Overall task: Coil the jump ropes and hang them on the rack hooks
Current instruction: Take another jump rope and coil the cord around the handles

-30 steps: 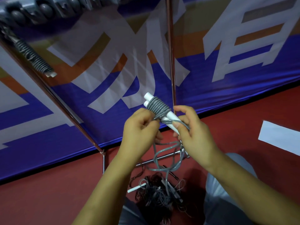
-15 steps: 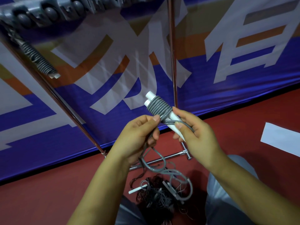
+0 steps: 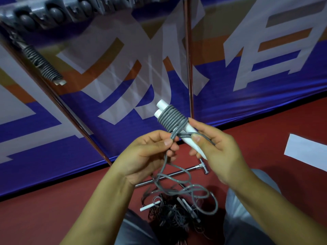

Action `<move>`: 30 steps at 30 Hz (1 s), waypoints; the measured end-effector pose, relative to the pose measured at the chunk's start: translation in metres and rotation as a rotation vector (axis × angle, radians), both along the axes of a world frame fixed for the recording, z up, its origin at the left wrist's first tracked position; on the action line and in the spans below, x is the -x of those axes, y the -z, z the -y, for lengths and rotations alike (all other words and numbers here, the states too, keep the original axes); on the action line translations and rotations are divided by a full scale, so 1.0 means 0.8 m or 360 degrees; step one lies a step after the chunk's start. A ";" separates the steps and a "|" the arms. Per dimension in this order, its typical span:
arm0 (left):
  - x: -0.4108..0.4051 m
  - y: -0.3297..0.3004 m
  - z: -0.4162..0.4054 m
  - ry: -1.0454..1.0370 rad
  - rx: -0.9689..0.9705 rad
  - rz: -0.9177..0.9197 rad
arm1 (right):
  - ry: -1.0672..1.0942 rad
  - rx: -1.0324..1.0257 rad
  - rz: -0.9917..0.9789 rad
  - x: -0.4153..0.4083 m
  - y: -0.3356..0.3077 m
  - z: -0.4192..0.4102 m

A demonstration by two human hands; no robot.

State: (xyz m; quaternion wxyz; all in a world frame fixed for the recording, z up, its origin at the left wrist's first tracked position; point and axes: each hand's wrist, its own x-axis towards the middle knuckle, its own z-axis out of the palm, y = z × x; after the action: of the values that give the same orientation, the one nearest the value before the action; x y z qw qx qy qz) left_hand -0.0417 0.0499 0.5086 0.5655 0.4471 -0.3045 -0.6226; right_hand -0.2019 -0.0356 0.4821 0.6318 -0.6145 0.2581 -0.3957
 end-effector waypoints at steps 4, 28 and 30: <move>-0.003 -0.023 -0.012 -0.0163 0.0038 0.0463 | 0.0002 -0.0050 0.0055 0.000 -0.001 0.002; -0.013 0.004 -0.015 -0.0248 0.0142 0.0151 | -0.0621 -0.0618 0.0523 0.013 -0.033 0.021; -0.014 0.006 -0.016 -0.0210 0.0151 0.0121 | -0.0703 -0.0655 0.0517 0.017 -0.035 0.026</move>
State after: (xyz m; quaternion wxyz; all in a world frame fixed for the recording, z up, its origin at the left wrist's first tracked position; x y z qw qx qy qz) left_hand -0.0307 0.0629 0.5038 0.6140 0.4622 -0.3249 -0.5513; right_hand -0.2152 -0.0567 0.5102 0.8457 -0.4443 0.0892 -0.2818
